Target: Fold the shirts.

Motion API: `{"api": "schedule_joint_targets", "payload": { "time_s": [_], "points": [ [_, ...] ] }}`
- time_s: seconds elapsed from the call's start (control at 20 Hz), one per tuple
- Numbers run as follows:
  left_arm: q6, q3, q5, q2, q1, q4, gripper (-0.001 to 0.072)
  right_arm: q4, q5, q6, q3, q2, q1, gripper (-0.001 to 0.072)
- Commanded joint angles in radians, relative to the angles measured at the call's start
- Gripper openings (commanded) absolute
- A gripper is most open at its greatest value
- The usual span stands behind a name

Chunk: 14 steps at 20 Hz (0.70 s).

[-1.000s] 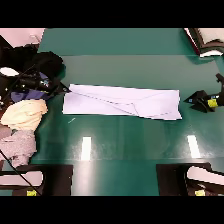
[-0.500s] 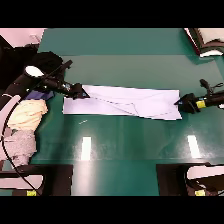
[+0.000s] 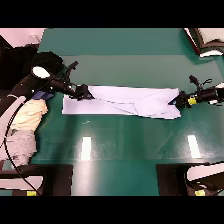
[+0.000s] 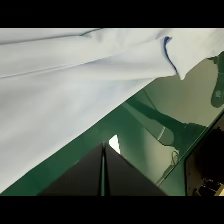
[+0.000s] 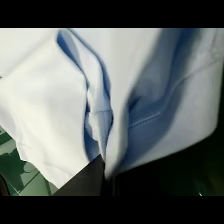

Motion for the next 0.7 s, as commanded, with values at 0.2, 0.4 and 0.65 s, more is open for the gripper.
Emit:
{"api": "schedule_joint_targets", "payload": {
  "time_s": [0.2,0.4,0.65],
  "points": [
    [-0.039,0.097,0.142,-0.092,-0.169,0.005,0.0023,0.095,0.032,0.092,0.072,0.169,0.064,0.0014],
    [-0.069,0.288,0.145,-0.266,-0.266,0.004,0.0024,0.095,0.109,0.195,0.254,0.221,0.163,0.0015],
    [-0.145,0.479,0.138,-0.469,-0.324,0.005,0.0023,0.093,0.129,0.285,0.451,0.23,0.314,0.0015]
  ]
}}
